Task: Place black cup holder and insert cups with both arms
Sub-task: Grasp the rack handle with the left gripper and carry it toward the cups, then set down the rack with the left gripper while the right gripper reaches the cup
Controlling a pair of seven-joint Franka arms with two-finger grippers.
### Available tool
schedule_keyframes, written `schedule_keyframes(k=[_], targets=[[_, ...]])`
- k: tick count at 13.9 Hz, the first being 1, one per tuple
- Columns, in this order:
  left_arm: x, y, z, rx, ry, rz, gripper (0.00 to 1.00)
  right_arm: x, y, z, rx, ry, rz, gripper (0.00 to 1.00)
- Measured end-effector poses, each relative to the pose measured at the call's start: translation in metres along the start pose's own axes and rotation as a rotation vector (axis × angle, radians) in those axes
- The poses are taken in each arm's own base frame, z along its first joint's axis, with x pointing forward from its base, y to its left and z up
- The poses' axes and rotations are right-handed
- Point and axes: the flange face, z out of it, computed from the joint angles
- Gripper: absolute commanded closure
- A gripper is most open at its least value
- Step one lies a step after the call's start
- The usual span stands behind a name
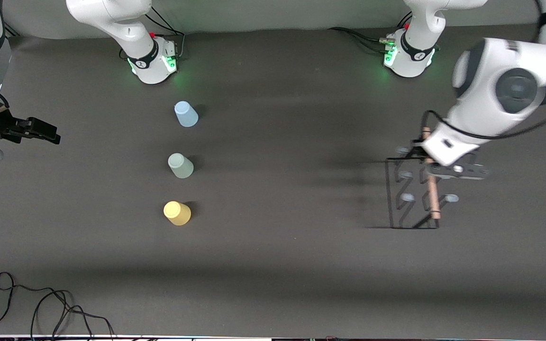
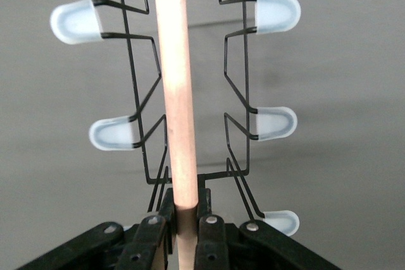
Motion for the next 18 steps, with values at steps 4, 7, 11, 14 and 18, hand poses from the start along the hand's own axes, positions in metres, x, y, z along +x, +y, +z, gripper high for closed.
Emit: schedule_keyframes(k=[4,7,11,14,18], targets=[[-0.035,0.124,0.010,0.012,-0.004,-0.052,1.00,0.000,0.000,0.001,0.000,-0.002,0.000,0.00],[-0.057,0.211,0.025,0.013,-0.016,-0.049,1.00,0.000,0.000,0.001,0.000,-0.002,0.000,0.00],[-0.080,0.323,0.056,-0.002,-0.031,-0.063,1.00,-0.001,0.000,0.001,0.000,-0.002,0.000,0.00],[-0.104,0.379,0.082,0.007,-0.047,-0.021,1.00,-0.001,0.000,0.001,0.000,-0.002,-0.001,0.00],[-0.115,0.405,0.095,-0.004,-0.022,-0.042,1.00,-0.001,-0.015,0.001,-0.002,-0.002,0.020,0.00]])
